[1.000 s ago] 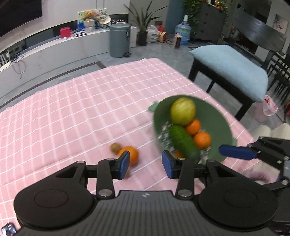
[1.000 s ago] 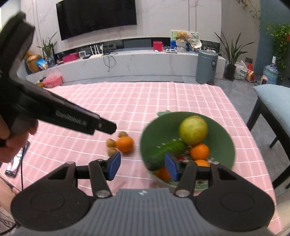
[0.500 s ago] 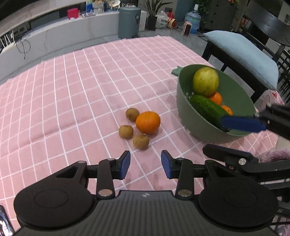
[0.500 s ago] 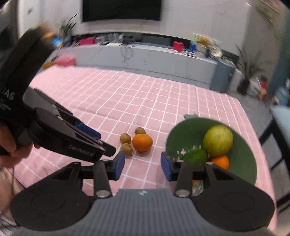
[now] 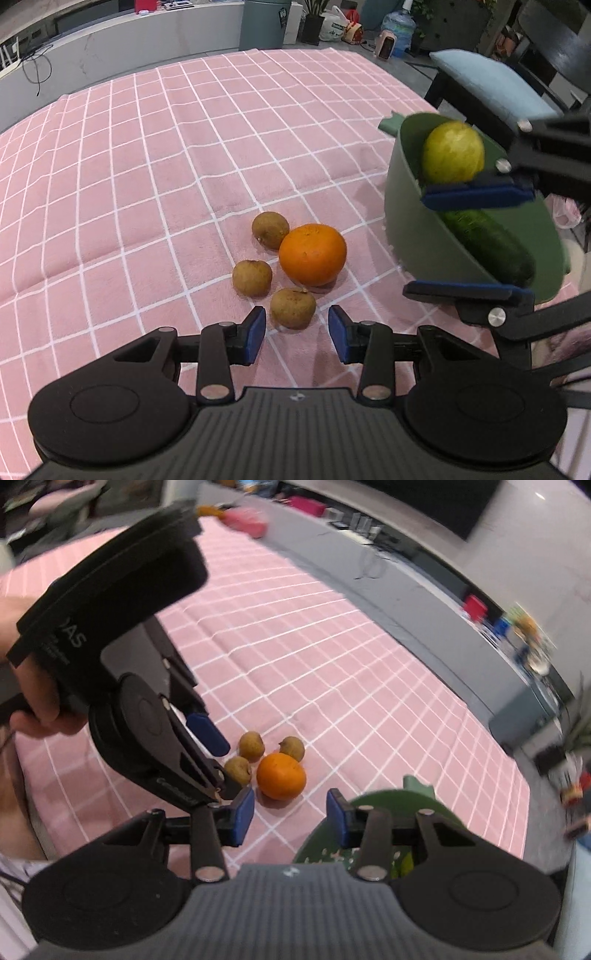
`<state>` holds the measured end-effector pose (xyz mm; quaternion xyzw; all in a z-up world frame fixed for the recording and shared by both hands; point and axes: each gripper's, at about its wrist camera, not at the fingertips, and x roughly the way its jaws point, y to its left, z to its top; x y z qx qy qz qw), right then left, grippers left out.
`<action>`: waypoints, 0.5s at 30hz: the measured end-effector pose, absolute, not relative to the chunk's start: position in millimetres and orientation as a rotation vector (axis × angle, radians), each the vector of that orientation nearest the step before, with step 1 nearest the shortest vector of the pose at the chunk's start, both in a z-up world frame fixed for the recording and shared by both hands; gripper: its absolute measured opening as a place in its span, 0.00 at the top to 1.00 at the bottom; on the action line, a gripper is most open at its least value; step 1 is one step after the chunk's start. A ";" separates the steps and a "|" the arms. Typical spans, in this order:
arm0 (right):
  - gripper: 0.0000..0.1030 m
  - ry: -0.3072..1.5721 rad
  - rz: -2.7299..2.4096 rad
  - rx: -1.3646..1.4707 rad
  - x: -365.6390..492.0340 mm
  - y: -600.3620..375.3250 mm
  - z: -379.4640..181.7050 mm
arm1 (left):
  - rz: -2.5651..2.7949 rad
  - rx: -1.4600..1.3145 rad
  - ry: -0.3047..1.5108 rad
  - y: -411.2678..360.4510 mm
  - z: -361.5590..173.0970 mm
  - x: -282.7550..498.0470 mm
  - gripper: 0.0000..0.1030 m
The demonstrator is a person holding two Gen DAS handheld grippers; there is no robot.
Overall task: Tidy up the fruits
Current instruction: 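Grasp a brown kiwi with the left gripper while the right gripper grasps the last orange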
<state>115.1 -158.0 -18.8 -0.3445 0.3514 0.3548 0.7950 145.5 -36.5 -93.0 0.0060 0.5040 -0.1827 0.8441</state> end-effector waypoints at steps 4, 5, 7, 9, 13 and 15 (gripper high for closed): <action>0.62 0.755 0.837 -0.845 121.9 -149.2 -31.8 | -0.393 0.038 1.057 -39.5 -99.9 147.9 0.59; 0.62 0.753 0.848 -0.869 121.6 -146.8 -34.8 | -0.396 0.040 1.048 -39.6 -100.4 148.1 0.61; 0.62 0.749 0.870 -0.918 123.2 -141.9 -40.9 | -0.399 0.041 1.041 -39.7 -101.0 150.2 0.64; 0.62 0.742 0.888 -0.961 124.8 -137.6 -46.1 | -0.411 0.030 1.039 -38.6 -100.7 151.2 0.69; 0.62 0.729 0.909 -1.038 128.8 -128.4 -56.0 | -0.406 0.010 1.034 -33.0 -99.2 148.7 0.70; 0.62 0.723 0.915 -1.072 130.4 -123.7 -60.9 | -0.394 -0.007 1.029 -27.6 -96.0 144.9 0.70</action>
